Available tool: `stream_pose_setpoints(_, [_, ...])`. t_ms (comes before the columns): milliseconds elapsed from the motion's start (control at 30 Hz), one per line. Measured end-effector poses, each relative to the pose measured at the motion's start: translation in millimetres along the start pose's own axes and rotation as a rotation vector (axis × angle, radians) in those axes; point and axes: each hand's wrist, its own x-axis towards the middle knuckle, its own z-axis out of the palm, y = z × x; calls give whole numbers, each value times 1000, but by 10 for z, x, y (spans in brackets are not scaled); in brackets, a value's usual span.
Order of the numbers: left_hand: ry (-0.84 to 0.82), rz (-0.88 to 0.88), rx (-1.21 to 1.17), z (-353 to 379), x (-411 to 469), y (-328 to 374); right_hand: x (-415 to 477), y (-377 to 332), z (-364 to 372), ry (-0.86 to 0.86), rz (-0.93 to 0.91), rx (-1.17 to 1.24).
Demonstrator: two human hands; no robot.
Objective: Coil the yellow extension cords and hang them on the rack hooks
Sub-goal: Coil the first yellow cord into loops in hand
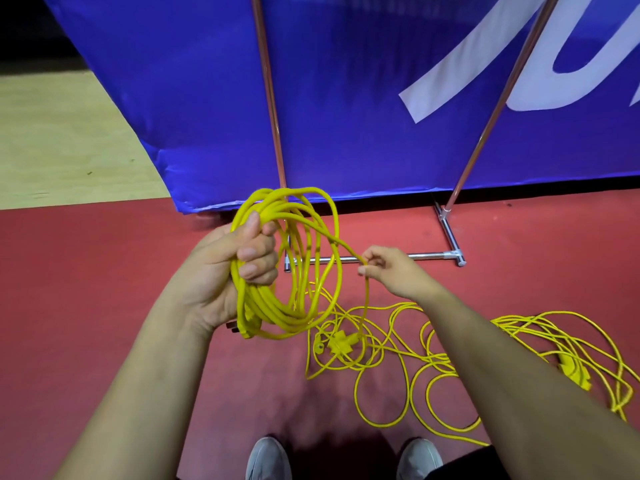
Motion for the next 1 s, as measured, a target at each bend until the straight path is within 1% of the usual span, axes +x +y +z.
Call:
stream_pose_setpoints(33, [-43,-10,-91,3,0,17,-8,63,42,-33,57,10])
stream_pose_setpoints(67, [-38,10,-117,6,-2,24,-13,120,88,-60,111,31])
stream_pose_setpoints(100, [9,34,-85,-1,5,18,-31,143,126,-74,167,71])
stream_pose_setpoints(167, [179,93,45,3,16,-12,-45,161,198,-67,276,257])
stream_pose_setpoints(200, [245,125,124,38,14,-36,-50,144,222,-50,329,357])
stream_pose_setpoints(267, [349,155,202,105,22,-61,-36,57,229,20,401,451])
stream_pose_setpoints(333, [416,155,229,129,16,-38,0,-110,187,148,348,464])
stream_pose_setpoints(400, [419,151,260,142,13,-7,17,-332,101,248,218,452])
stream_pose_setpoints(467, [412,175,294,111,8,12,-32,-589,-13,272,97,402])
stream_pose_setpoints(567, [452,207,416,65,21,2,-186,-969,-148,225,-71,274])
stream_pose_setpoints(633, [484,212,457,77,32,-14,-294,-1197,-203,172,-145,246])
stream_pose_setpoints(700, [539,224,456,101,34,-22,-355,-1341,-238,140,-168,210])
stream_pose_setpoints(767, [563,227,441,150,30,-24,-358,-1348,-262,146,-132,51])
stream_pose_setpoints(833, [564,241,411,203,14,-22,-347,-1255,-283,127,-45,-195])
stream_pose_setpoints(900, [570,262,359,235,4,-14,-343,-1135,-296,1,58,-349])
stream_pose_setpoints(933, [572,265,340,245,4,-10,-365,-1113,-298,-95,98,-378])
stream_pose_setpoints(1000, [591,247,359,243,19,-18,-448,-1152,-314,-293,138,-340])
